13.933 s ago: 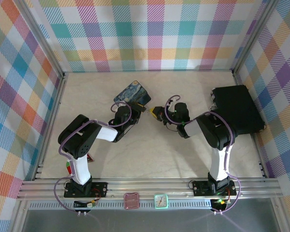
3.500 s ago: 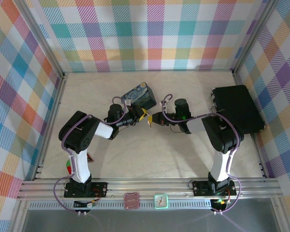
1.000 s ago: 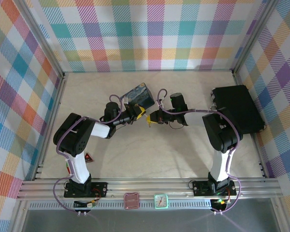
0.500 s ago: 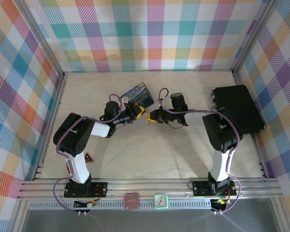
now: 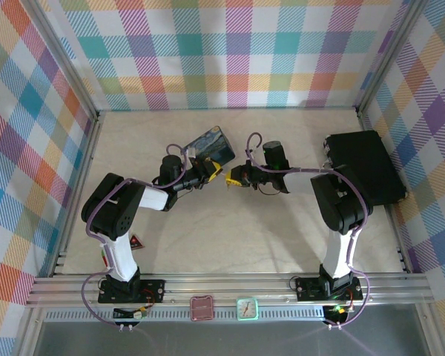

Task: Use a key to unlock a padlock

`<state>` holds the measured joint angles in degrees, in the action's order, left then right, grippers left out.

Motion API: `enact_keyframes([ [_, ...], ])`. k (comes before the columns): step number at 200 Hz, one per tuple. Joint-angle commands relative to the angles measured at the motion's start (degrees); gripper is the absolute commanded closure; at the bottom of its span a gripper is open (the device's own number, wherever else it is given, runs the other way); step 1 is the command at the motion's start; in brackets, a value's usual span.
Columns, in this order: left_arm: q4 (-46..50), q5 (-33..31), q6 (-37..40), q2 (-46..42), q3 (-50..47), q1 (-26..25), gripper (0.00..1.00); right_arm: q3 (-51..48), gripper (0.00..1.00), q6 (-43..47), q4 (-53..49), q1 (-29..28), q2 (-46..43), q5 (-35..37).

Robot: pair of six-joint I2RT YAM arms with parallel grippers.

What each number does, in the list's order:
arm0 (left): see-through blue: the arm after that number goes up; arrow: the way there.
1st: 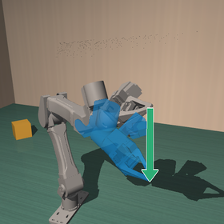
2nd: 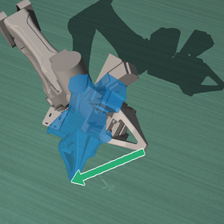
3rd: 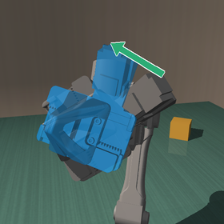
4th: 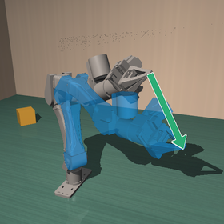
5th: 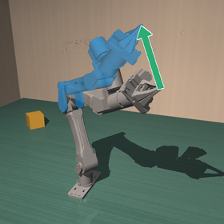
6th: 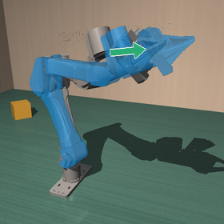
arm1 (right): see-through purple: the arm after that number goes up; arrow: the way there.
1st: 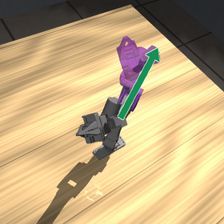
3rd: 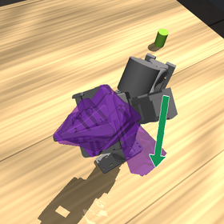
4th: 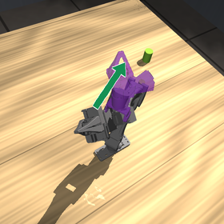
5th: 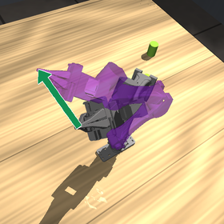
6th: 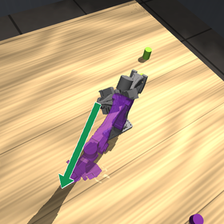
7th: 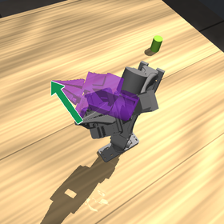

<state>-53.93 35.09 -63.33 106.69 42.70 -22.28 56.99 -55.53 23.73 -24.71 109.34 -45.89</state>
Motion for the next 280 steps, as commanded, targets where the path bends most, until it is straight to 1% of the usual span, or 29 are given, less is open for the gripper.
enact_keyframes([
  [1,-1.4,10.7,1.1,-2.6,-0.1,-2.1,1.0,0.4,1.0,-11.0,11.1,1.5,2.5,6.4],
  [10,-1.7,10.5,0.9,-2.7,-0.1,-2.1,1.0,-0.1,1.0,-13.8,12.0,0.8,2.9,6.2],
  [29,-2.0,9.4,0.6,-2.8,0.2,-2.4,1.0,-2.1,1.0,-18.1,17.3,-0.7,3.4,7.0],
  [50,-0.9,6.9,0.2,-3.2,0.0,-2.9,1.0,-5.9,1.0,-25.0,27.7,-1.9,4.2,9.8],
  [66,-0.5,4.9,-1.5,-3.4,-0.4,-3.3,1.0,-7.3,1.0,-25.4,32.6,-2.5,4.2,11.6],
  [75,-0.8,4.4,-3.0,-3.2,-0.3,-3.5,1.0,-7.2,1.0,-23.1,31.5,-2.8,3.8,12.1],
  [85,-1.0,4.5,-4.6,-3.1,0.1,-3.7,1.0,-6.6,1.0,-18.4,29.2,-3.0,3.0,12.4],
  [104,-0.6,5.3,-5.6,-4.0,0.5,-3.9,1.0,-5.1,1.0,-8.8,19.7,-3.0,0.7,14.4],
  [122,2.9,6.1,-3.6,-5.9,0.7,-4.3,1.0,-2.2,1.0,-1.7,9.0,-3.1,-1.0,17.2],
  [129,4.1,6.5,-2.6,-6.4,0.7,-4.7,1.0,-1.2,1.0,-0.7,6.9,-3.3,-1.3,18.3],
  [148,4.9,7.2,-1.4,-7.1,0.7,-5.3,1.0,0.2,1.0,-0.4,6.3,-3.7,-1.4,19.9],
  [167,6.8,6.3,0.3,-7.7,0.7,-5.3,1.0,0.8,1.0,0.6,1.7,-4.0,-2.4,23.3],
  [180,7.4,5.4,2.0,-8.1,0.9,-5.3,1.0,-1.0,1.0,-4.6,7.1,-3.4,-1.7,21.4],
  [187,7.2,4.9,2.8,-8.1,0.7,-5.3,1.0,-1.9,1.0,-9.3,10.8,-3.1,-0.7,19.5],
  [198,5.4,4.4,4.1,-7.6,0.6,-5.2,1.0,-3.3,1.0,-17.1,18.4,-3.0,0.8,16.9],
  [213,1.6,3.4,5.0,-5.7,0.2,-5.2,1.0,-6.0,1.0,-30.9,30.2,-3.5,2.4,15.2],
  [222,-2.3,2.7,4.7,-3.8,-0.2,-5.2,1.0,-7.6,1.0,-39.4,35.6,-4.0,2.8,15.8],
  [231,-8.2,2.2,3.6,-1.4,-0.8,-5.2,1.0,-8.7,1.0,-46.5,42.2,-4.6,3.1,16.9],
  [253,-23.0,0.2,-0.7,5.3,-2.0,-5.2,1.0,-8.9,1.0,-60.8,51.6,-6.5,2.7,20.6],
  [260,-23.6,-0.3,-1.0,6.5,-1.9,-5.3,1.0,-8.7,1.0,-65.1,54.0,-7.5,2.7,22.6],
  [269,-23.4,-1.1,0.9,7.1,-1.9,-5.7,1.0,-8.4,1.0,-71.2,56.8,-9.1,2.8,26.2],
  [275,-23.3,-1.8,2.1,7.0,-2.2,-5.9,1.0,-8.1,1.0,-74.7,57.0,-10.2,2.5,28.1],
  [280,-23.3,-2.2,2.7,7.0,-2.4,-6.0,1.0,-7.9,1.0,-75.9,57.0,-10.9,2.0,29.9],
])
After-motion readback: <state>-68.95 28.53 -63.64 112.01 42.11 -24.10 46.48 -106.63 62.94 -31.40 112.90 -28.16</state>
